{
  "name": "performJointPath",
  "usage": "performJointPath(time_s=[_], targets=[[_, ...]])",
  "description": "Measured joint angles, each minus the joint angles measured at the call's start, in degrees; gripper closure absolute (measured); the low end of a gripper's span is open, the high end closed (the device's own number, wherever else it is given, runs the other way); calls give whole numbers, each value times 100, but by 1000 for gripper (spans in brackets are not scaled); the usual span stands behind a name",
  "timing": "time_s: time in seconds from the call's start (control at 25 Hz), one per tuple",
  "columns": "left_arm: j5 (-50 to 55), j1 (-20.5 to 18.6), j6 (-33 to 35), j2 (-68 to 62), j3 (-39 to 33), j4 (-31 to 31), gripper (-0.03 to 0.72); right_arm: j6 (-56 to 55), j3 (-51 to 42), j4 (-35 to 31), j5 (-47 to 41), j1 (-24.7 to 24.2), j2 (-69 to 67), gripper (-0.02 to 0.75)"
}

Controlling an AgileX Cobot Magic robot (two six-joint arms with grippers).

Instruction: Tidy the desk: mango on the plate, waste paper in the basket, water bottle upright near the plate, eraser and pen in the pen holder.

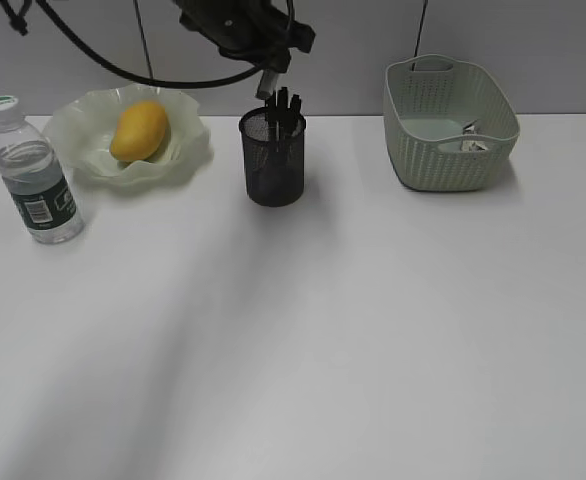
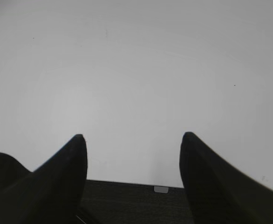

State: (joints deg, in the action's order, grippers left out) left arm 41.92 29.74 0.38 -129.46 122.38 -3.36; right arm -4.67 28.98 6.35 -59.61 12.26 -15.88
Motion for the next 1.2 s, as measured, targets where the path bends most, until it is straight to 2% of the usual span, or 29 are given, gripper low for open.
performJointPath(time_s=[0.32, 0.4, 0.6, 0.8, 0.96, 1.2], targets=[[-13, 1, 0, -402, 0, 50, 528, 0, 0, 4, 0, 0, 0, 241], [-13, 1, 0, -406, 0, 206, 488, 0, 0, 4, 0, 0, 0, 241], [12, 1, 0, -406, 0, 439, 325, 0, 0, 4, 0, 0, 0, 241], [74, 1, 0, -362, 0, 475, 297, 0, 0, 4, 0, 0, 0, 241], [579, 1, 0, -68, 0, 480, 295, 0, 0, 4, 0, 0, 0, 241], [2160, 1, 0, 512, 6, 409, 277, 0, 0, 4, 0, 0, 0, 241]])
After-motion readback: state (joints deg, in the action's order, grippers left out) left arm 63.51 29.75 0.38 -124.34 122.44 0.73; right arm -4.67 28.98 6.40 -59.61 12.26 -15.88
